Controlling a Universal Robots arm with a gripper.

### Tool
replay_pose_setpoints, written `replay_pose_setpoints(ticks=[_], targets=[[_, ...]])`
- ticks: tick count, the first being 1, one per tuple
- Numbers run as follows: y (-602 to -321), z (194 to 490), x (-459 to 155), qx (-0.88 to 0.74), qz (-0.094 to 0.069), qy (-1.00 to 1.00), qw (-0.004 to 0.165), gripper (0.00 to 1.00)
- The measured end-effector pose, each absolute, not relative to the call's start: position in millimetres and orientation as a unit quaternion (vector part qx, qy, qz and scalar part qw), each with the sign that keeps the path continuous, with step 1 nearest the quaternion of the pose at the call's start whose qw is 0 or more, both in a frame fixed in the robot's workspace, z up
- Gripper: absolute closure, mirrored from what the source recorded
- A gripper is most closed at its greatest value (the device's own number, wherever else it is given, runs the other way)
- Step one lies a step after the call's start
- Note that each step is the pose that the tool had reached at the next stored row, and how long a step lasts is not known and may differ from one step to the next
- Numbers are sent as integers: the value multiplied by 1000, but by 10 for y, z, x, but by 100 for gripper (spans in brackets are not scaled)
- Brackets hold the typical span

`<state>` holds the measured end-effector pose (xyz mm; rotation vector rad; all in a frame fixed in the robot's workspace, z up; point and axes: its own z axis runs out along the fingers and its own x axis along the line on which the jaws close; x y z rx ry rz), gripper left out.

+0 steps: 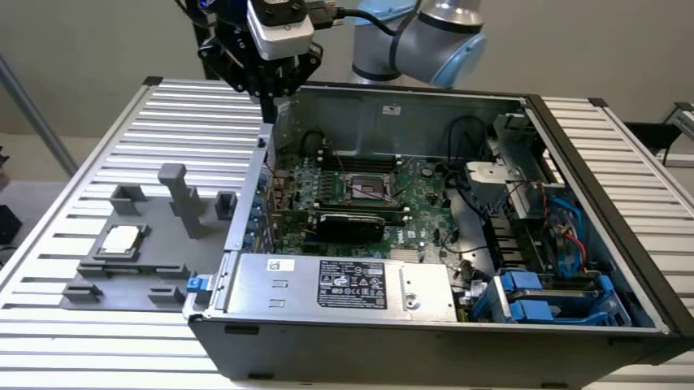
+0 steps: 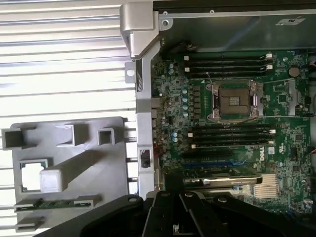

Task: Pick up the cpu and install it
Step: 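Reach for the cpu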

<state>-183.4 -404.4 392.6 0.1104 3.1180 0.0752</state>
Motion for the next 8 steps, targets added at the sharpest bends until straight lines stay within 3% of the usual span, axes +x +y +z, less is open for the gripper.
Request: replay_pose_setpoints(ticks=[8], targets=[[-4045,3926,-2195,35,24,999,10,89]])
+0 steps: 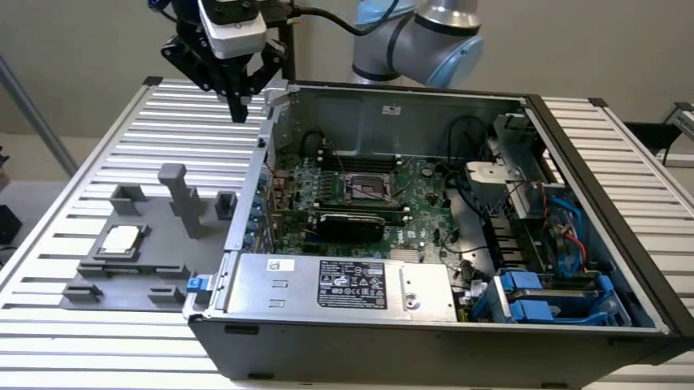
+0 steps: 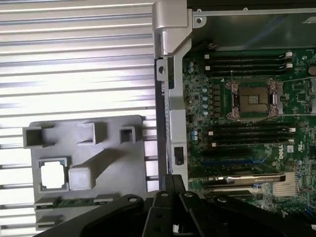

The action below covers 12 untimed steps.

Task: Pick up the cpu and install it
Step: 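Reach for the cpu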

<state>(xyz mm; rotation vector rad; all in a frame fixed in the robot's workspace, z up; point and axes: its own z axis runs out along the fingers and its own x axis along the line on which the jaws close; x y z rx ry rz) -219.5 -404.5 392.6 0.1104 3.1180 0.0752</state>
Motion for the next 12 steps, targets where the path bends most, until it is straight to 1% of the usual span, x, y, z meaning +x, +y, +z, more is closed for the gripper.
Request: replay_pose_setpoints(ticks=[12], targets=[[-4045,3918,-2741,35,24,999,10,89]])
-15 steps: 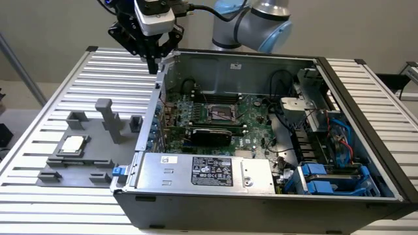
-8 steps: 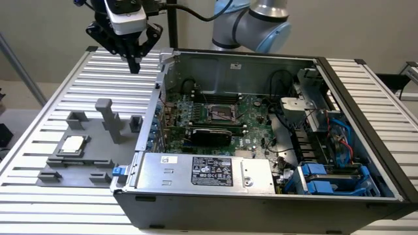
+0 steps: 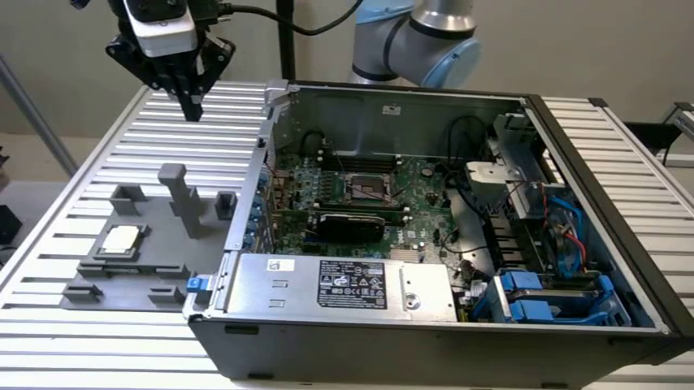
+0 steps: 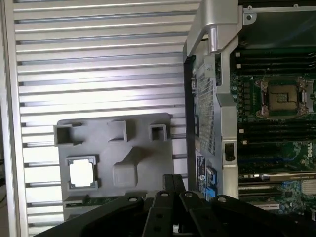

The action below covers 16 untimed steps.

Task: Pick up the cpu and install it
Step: 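Reach for the cpu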

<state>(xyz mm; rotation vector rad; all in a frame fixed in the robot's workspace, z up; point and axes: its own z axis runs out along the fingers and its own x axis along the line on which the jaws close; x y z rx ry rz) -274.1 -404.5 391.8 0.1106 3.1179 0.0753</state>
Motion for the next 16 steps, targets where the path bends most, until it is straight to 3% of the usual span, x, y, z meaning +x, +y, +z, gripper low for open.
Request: replay_pose_setpoints(ticks=[16], targets=[[-4045,3895,-3469,35,24,999,10,89]])
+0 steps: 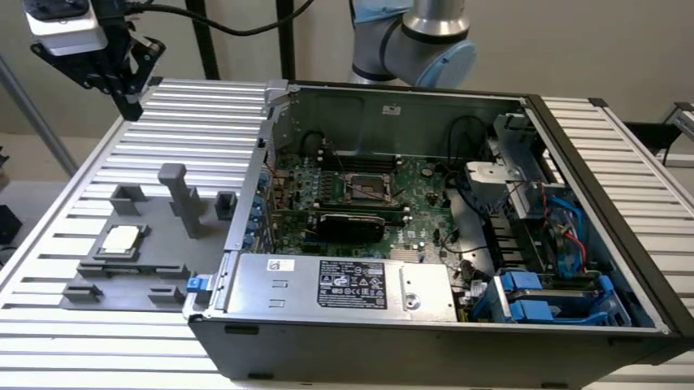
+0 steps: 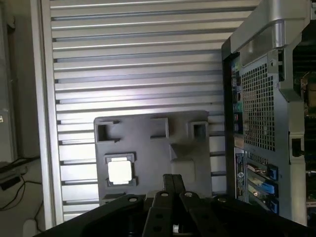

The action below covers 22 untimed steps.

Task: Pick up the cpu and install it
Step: 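Reach for the cpu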

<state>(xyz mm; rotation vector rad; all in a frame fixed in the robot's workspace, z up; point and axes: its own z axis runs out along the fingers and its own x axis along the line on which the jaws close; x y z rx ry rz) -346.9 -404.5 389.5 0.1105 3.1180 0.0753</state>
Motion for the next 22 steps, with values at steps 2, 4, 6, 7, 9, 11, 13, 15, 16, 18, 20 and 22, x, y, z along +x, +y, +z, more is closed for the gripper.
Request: replay_pose_setpoints(ticks=[2,4,6,7,9,11,13,15,16,18,20,22], targets=[[-4045,3891,-3559,35,24,999,10,89],[-4045,3886,-3649,35,24,999,10,89],[-4045,3880,-3745,35,24,999,10,89],[-4045,3877,-3790,35,24,999,10,89],[-4045,3871,-3879,35,24,999,10,89],[-4045,3864,-3968,35,24,999,10,89],[-4045,3857,-4062,35,24,999,10,89],[-4045,3846,-4153,35,24,999,10,89],[-4045,3841,-4198,35,24,999,10,89],[-4045,3839,-4245,35,24,999,10,89],[-4045,3839,-4245,35,24,999,10,89],[-4045,3840,-4246,35,24,999,10,89]])
